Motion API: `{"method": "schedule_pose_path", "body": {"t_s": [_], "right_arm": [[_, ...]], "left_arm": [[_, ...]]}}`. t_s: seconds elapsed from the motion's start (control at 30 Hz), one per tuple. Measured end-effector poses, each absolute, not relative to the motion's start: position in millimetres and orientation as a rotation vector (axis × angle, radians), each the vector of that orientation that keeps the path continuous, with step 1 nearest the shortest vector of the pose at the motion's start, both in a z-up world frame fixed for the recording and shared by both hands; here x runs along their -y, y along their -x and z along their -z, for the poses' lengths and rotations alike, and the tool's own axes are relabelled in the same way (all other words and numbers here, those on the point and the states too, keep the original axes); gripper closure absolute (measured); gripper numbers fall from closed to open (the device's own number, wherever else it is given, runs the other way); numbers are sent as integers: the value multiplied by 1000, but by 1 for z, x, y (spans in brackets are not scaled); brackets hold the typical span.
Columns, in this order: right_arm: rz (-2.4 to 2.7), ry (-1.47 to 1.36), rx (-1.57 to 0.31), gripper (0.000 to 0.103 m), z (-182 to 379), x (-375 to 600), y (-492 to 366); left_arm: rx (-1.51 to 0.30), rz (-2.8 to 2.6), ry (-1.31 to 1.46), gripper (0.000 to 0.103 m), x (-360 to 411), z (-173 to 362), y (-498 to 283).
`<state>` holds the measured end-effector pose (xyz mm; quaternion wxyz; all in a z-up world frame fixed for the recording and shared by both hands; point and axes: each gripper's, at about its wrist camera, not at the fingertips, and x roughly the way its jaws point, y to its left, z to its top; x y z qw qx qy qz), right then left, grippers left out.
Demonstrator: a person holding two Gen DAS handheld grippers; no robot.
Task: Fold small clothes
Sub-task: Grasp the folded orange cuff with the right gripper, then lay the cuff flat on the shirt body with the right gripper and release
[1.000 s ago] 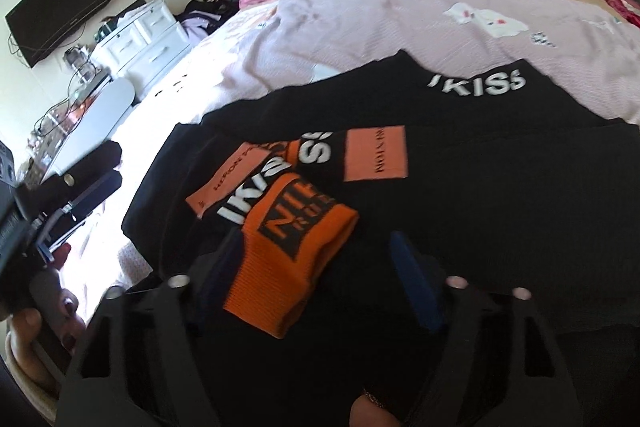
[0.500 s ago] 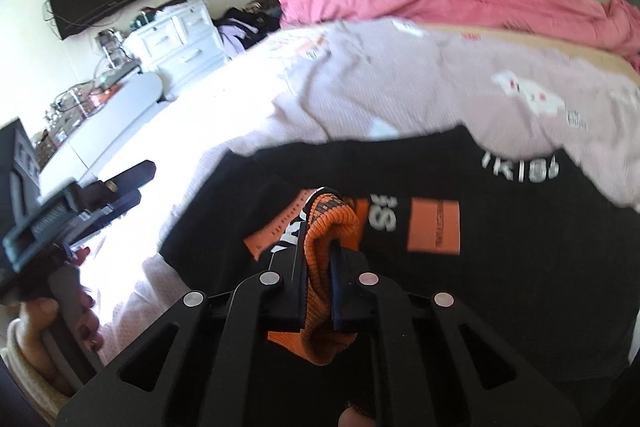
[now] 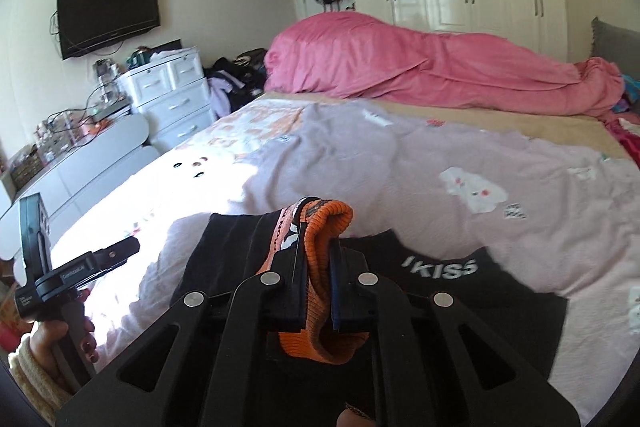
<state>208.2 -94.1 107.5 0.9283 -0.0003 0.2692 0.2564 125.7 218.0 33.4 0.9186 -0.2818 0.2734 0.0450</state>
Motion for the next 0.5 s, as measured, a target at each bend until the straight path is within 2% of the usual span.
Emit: {"method": "schedule_pose_path", "body": {"t_s": [0.23, 0.5], "right_arm": [[-406, -19, -535, 96, -107, 149, -211], [-307, -27, -567, 96, -81, 190, -205]], "left_arm": [[-563, -86, 578, 24, -218, -33, -124], [-577, -56, 567, 24, -212, -32, -129]]}}
